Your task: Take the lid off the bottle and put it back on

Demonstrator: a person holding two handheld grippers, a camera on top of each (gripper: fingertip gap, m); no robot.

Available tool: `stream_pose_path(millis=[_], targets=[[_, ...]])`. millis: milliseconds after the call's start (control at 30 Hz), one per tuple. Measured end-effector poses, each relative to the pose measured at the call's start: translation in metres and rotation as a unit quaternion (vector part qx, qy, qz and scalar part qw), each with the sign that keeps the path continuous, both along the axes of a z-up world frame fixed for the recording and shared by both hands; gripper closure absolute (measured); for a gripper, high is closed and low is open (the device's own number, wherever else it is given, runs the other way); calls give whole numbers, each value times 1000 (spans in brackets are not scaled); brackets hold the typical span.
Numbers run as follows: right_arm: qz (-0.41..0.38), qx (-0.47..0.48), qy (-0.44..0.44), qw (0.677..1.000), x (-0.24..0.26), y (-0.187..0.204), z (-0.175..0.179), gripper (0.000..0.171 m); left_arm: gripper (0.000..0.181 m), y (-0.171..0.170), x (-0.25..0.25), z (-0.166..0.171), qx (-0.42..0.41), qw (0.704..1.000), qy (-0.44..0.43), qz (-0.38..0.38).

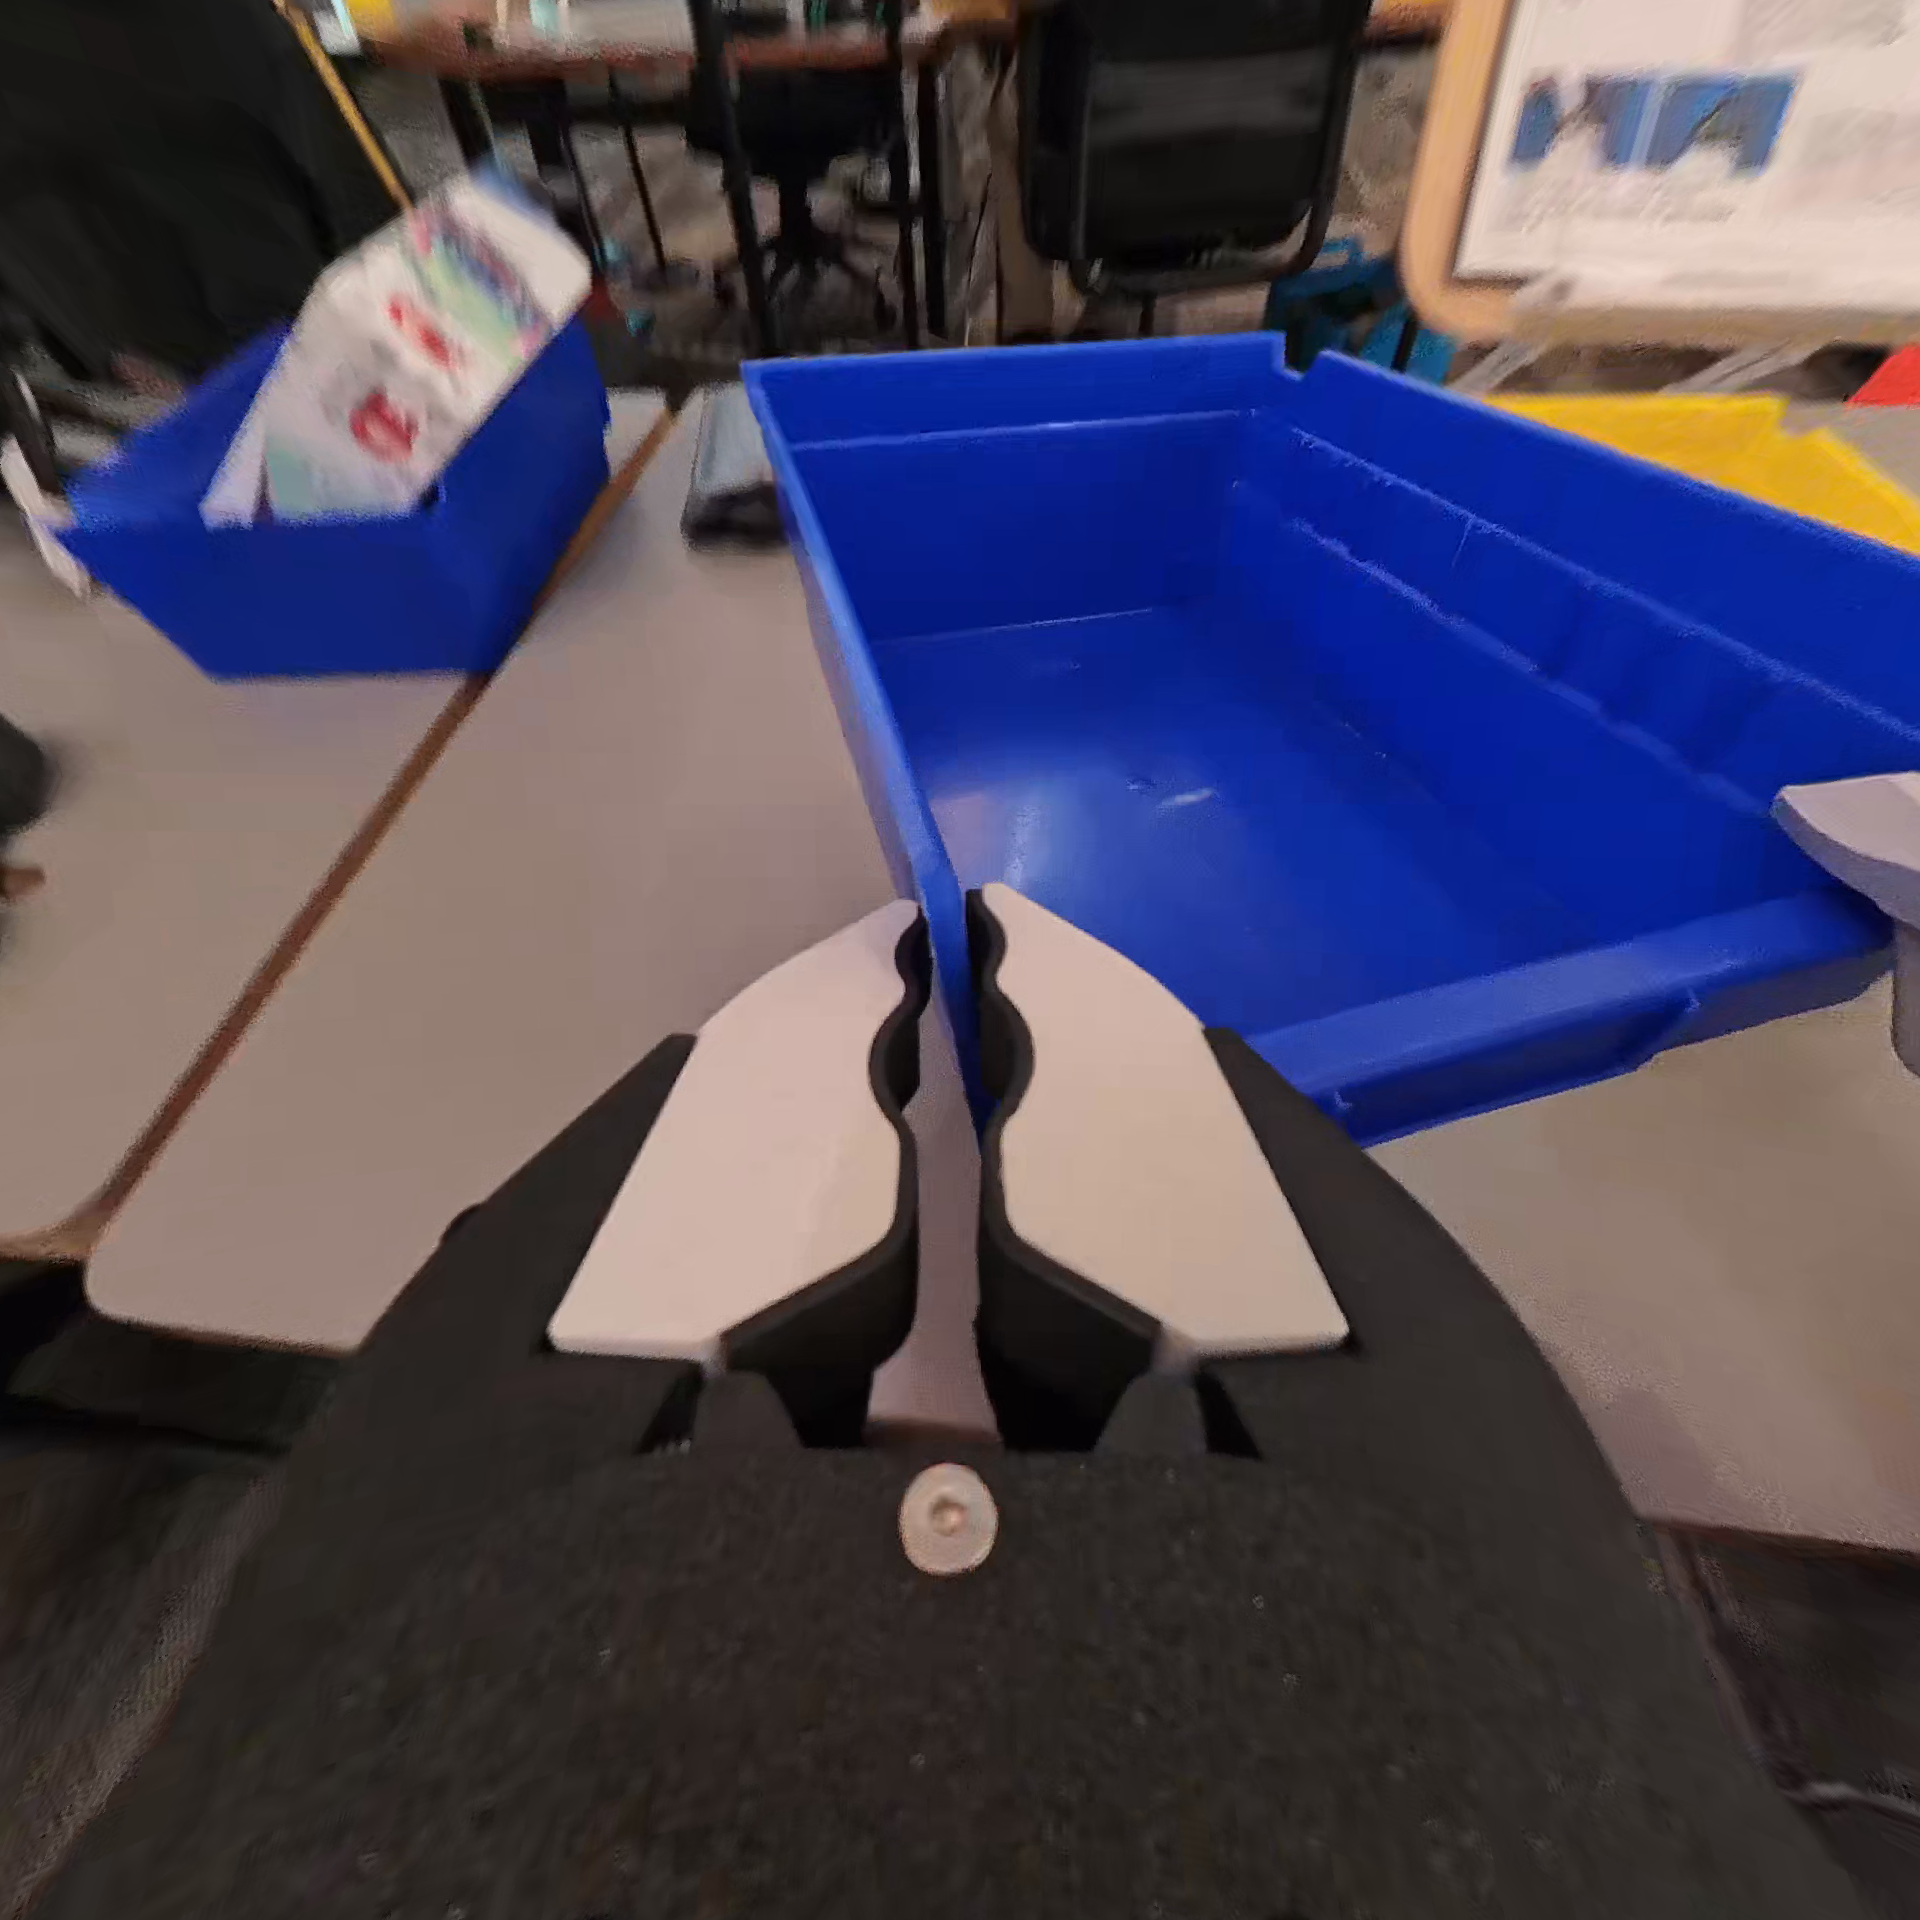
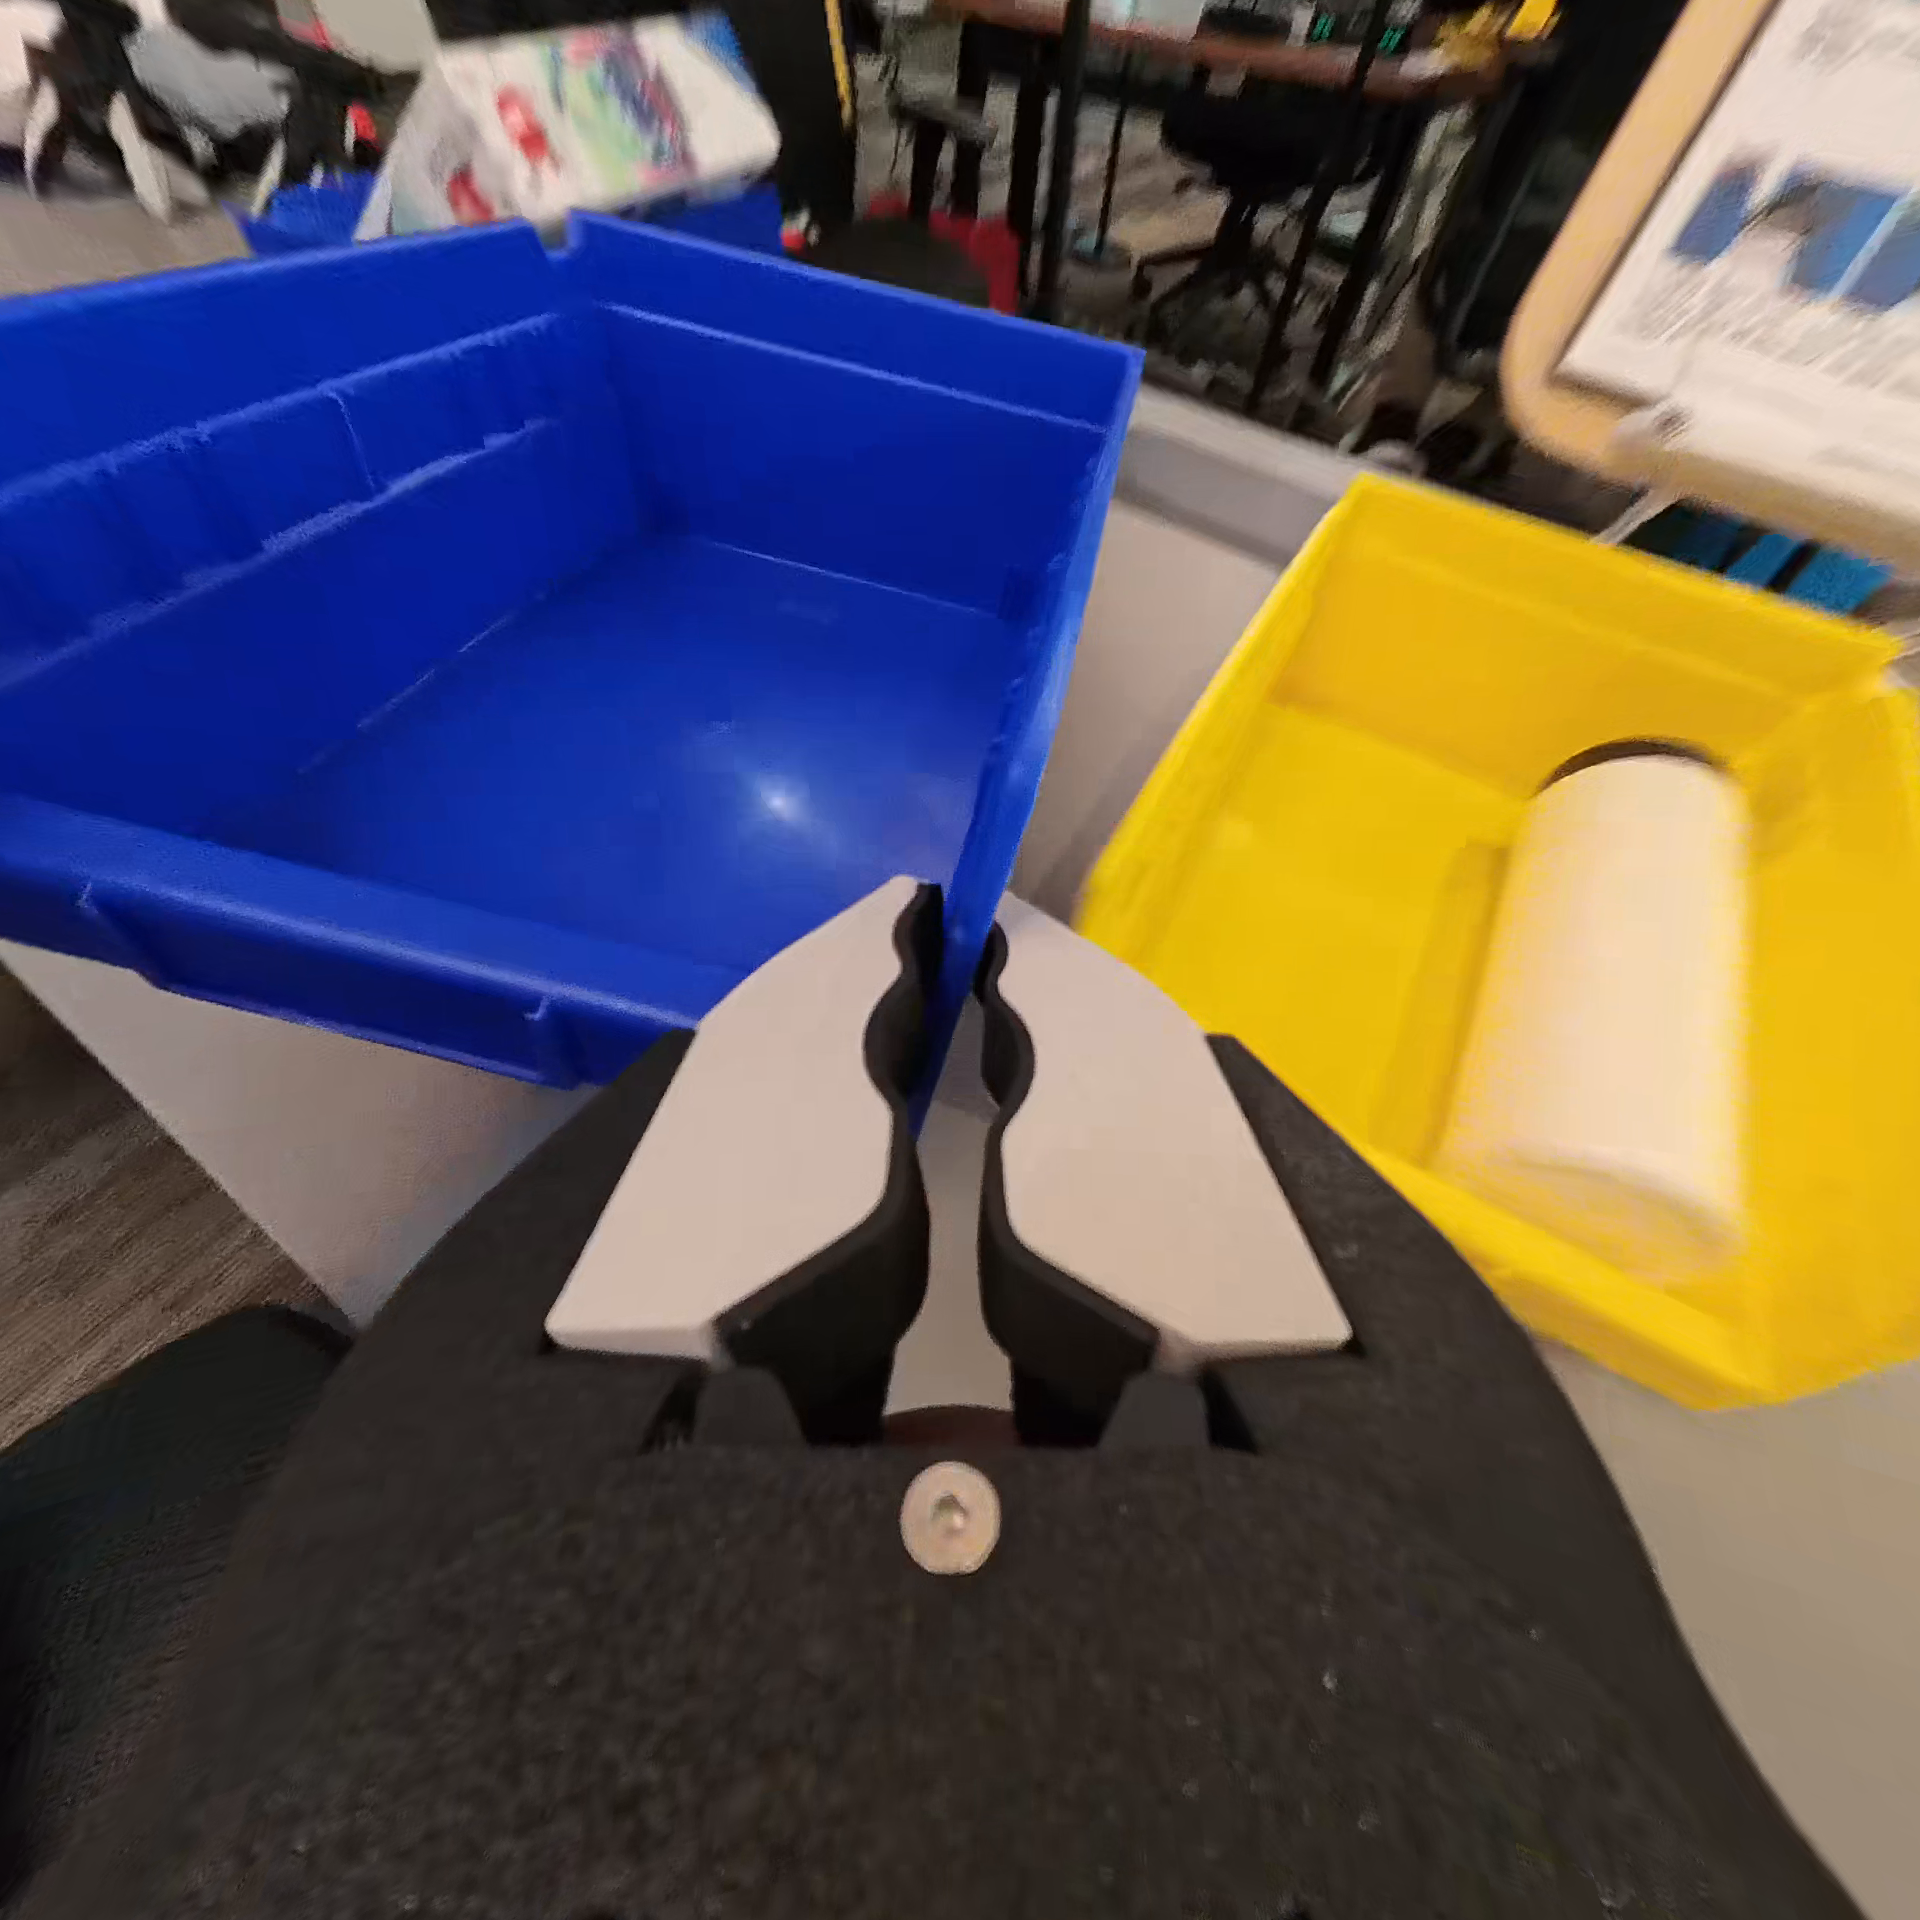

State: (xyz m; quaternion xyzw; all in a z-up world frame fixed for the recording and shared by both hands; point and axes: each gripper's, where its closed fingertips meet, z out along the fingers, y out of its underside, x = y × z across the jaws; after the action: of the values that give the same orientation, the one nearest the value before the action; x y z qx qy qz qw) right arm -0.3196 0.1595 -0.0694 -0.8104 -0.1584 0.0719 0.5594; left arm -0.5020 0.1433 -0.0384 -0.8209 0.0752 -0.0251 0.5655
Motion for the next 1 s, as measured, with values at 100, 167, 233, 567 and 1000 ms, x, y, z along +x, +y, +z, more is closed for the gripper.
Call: stream_pose_path(millis=[100,167,233,567,1000], targets=[[-28,64,10,997,39,-6,48,167,176,-1,43,54,67,997,28,-30],[-57,104,12,993,76,-11,79,167,176,3,83,86,104,992,48,-60],[-89,138,11,986,124,-17,106,167,176,11,134,109,128,985,56,-102],[-322,87,10,943,448,-42,98,169,172,33,464,54,103,956,38,-273],[-330,-56,47,941,603,-64,-69,169,171,18,608,-94,18,948,58,-313]])
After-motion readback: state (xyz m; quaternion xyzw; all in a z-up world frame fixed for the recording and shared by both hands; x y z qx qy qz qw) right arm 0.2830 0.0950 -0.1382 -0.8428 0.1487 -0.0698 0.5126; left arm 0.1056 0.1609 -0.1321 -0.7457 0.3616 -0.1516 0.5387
